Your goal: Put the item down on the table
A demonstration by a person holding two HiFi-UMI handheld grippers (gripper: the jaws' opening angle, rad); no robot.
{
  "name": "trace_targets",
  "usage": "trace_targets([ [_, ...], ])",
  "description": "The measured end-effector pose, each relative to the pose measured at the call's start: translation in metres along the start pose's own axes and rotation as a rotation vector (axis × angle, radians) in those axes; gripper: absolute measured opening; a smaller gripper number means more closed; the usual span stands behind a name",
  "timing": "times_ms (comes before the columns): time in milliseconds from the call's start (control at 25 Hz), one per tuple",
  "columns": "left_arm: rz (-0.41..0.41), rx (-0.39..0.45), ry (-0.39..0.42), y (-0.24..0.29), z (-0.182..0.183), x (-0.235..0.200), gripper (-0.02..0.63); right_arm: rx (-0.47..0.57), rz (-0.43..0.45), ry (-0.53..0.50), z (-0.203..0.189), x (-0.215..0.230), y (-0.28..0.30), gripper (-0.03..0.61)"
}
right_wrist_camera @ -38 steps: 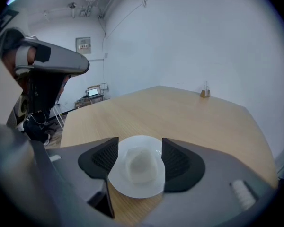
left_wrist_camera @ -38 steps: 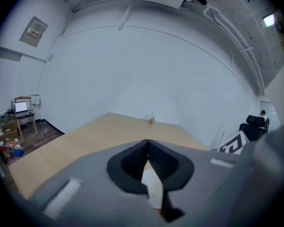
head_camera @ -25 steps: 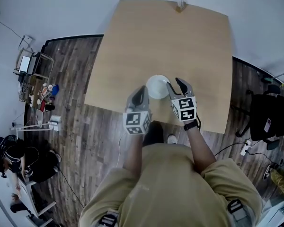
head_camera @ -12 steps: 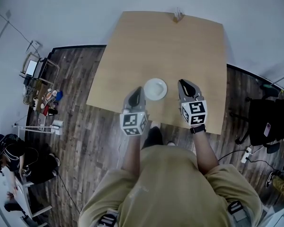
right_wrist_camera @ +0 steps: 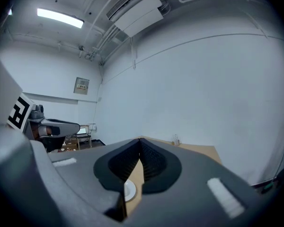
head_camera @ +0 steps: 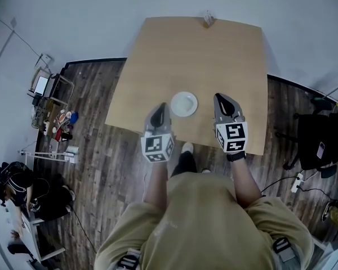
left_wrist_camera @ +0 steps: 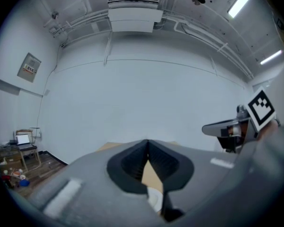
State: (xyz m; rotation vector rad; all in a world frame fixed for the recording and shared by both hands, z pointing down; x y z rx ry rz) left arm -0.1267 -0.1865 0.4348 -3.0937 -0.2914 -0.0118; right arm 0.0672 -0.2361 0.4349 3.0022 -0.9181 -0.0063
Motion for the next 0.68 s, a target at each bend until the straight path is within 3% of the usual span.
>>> trace_targets([
  [360,-0.016,0.013,0.001,-0.005,0.0,0.007,0.002,0.037,-0.024,0.014,0.004,-0.002,-0.012,0.008],
  [680,-0.034,-0.013,-0.012,0.017,-0.013,-0.016,0.002,0.019,-0.027,0.021,-0.009,-0.008,0.021,0.008],
])
Point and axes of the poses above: the fingertips, and each gripper's own axes: y forward along the fingers, x to its right, z out of its top, the point moved 3 cm from there along -y, backward along the fingers, and after that the axes turned 7 degrees about x, right-handed, at the moved point
